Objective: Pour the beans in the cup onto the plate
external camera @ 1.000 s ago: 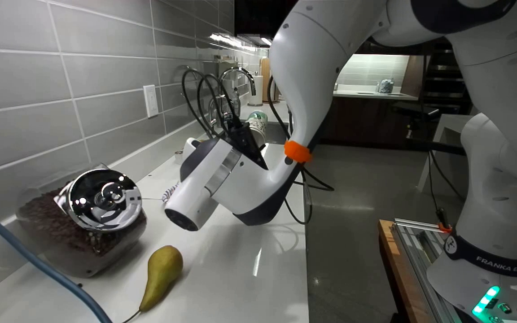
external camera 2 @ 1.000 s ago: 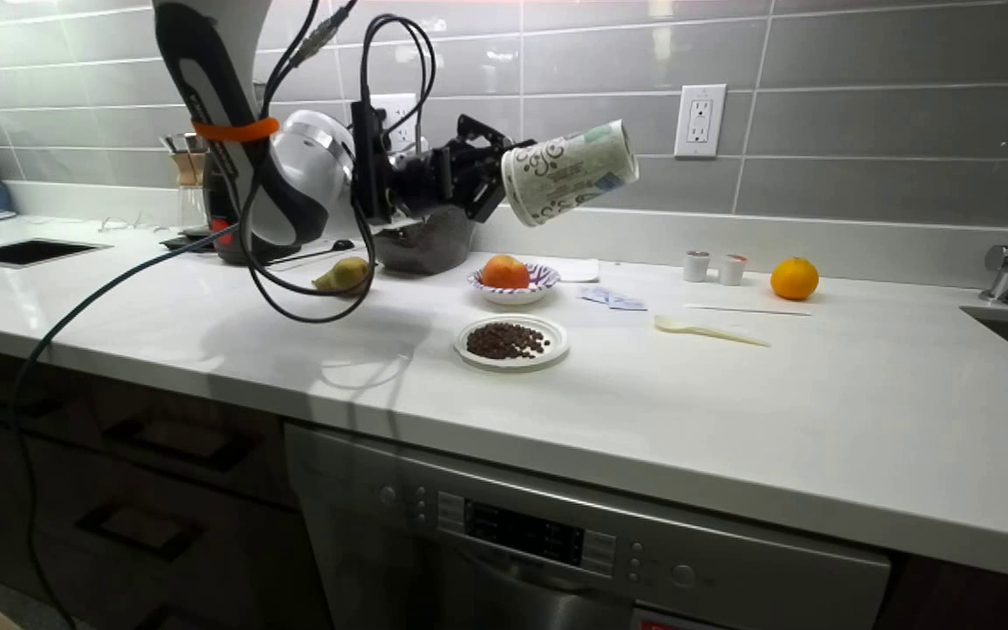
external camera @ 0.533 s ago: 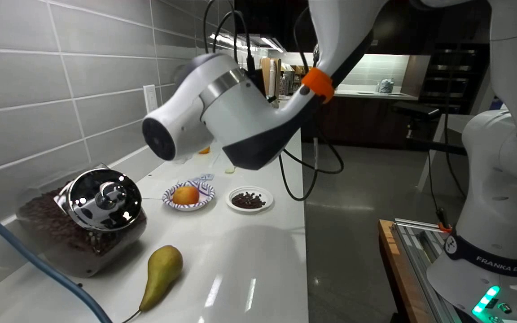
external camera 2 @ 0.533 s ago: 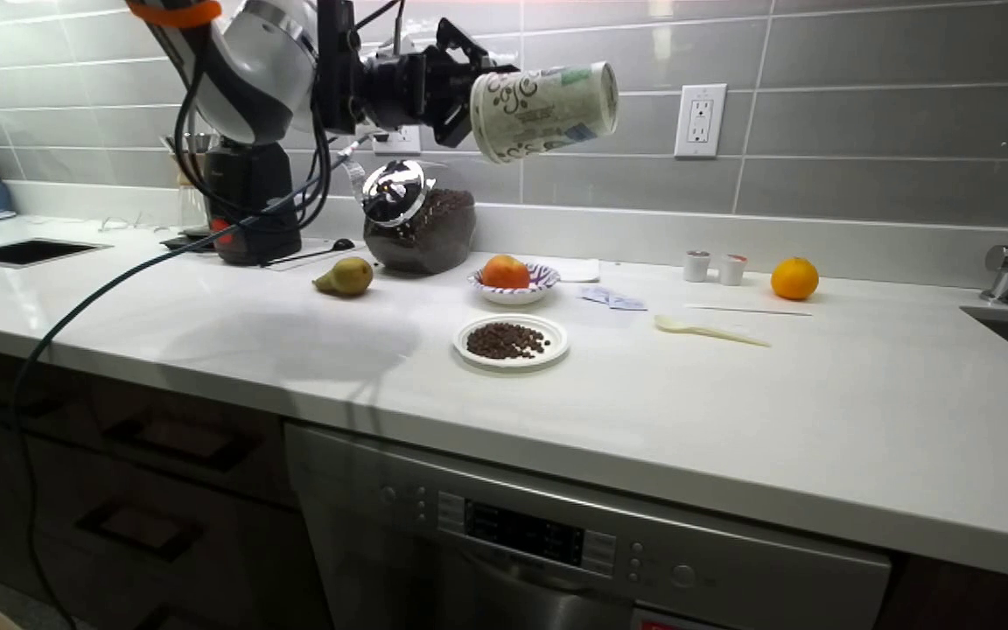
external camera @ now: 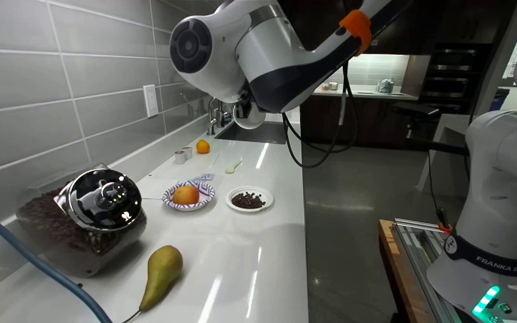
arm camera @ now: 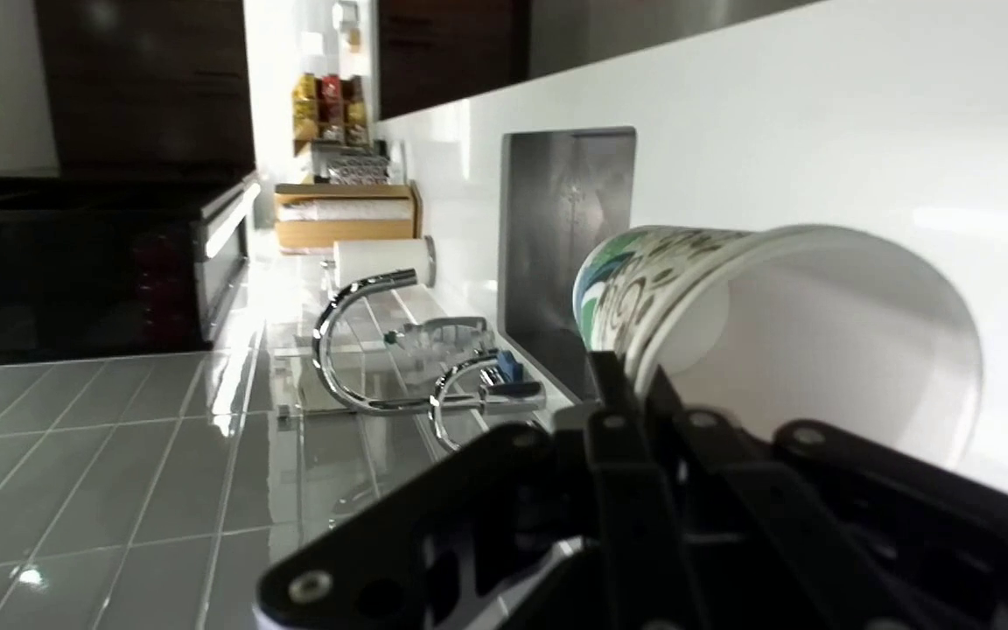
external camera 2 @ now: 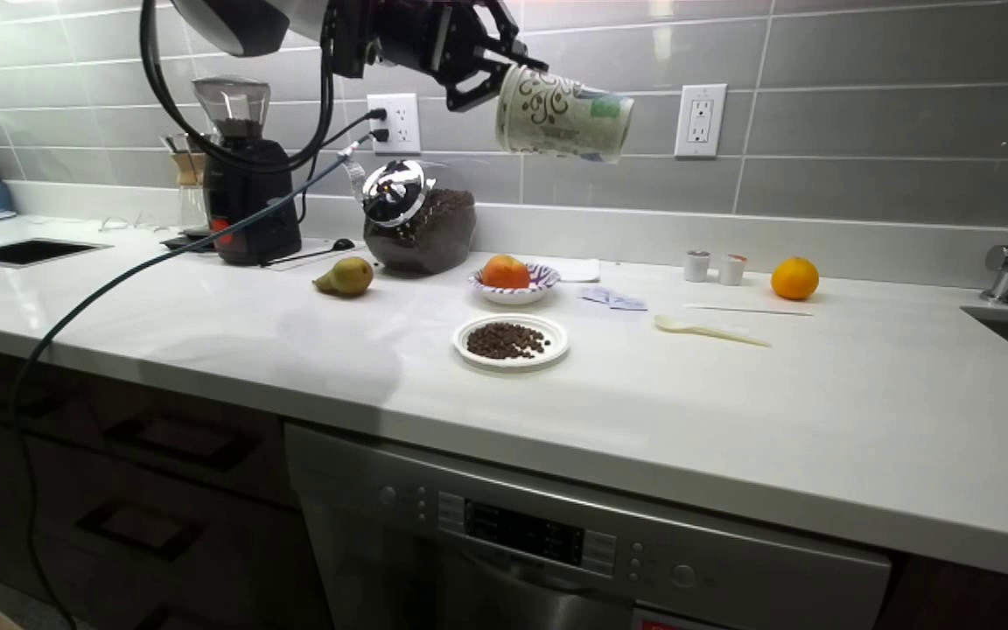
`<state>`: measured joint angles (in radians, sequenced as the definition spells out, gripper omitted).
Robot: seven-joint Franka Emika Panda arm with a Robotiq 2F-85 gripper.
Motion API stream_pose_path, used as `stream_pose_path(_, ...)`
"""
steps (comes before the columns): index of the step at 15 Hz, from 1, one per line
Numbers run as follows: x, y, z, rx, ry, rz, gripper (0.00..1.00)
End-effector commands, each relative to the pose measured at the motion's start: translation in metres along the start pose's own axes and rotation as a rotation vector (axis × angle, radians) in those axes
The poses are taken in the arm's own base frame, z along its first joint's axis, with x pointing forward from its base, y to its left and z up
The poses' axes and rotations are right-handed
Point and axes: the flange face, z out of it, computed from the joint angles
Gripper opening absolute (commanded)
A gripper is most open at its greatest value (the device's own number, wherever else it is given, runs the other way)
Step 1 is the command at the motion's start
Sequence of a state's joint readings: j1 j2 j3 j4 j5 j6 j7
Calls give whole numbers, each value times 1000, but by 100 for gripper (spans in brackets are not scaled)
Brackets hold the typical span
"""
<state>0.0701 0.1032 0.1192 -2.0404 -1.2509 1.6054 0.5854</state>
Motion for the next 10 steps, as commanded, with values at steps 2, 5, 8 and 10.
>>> stream_pose_path(2,-14,7,23,232,84,71,1)
stream_pose_path(5,-16,6,28,389,130,86,1)
stream_pose_path(8,-16,1,25,536,202,83,1)
stream_pose_path(10,-13,-3,25,633,245,77,1)
